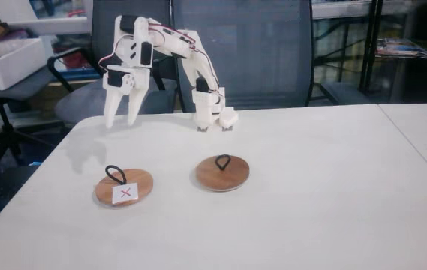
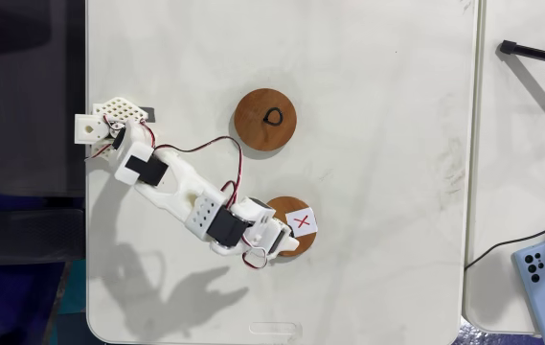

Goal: Pick the lid with the red cross and place it on the side.

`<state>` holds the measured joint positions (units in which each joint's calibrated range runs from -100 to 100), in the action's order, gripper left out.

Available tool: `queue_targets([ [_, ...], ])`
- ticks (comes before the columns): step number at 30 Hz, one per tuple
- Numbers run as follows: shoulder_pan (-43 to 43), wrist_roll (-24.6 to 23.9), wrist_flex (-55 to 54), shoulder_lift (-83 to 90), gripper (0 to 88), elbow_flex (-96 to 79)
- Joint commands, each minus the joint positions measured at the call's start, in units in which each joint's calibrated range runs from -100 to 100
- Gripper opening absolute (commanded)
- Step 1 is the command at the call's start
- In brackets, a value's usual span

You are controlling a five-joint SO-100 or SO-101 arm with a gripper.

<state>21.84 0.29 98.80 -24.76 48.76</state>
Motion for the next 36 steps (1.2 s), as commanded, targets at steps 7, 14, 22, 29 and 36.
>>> queue_targets([
  [7,0.07,-0.26,-0.09,-6.39,24.3,2.73],
  [14,-0.01,-0.26,-0.09,-6.81,24.2,12.80],
  [22,-0.01,-0.26,0.08,-13.03,24.2,13.97],
  [29,-0.01,-0.26,0.08,-14.06,24.2,13.88],
  [36,-0.01,-0.26,0.08,-14.23,24.1,13.25],
])
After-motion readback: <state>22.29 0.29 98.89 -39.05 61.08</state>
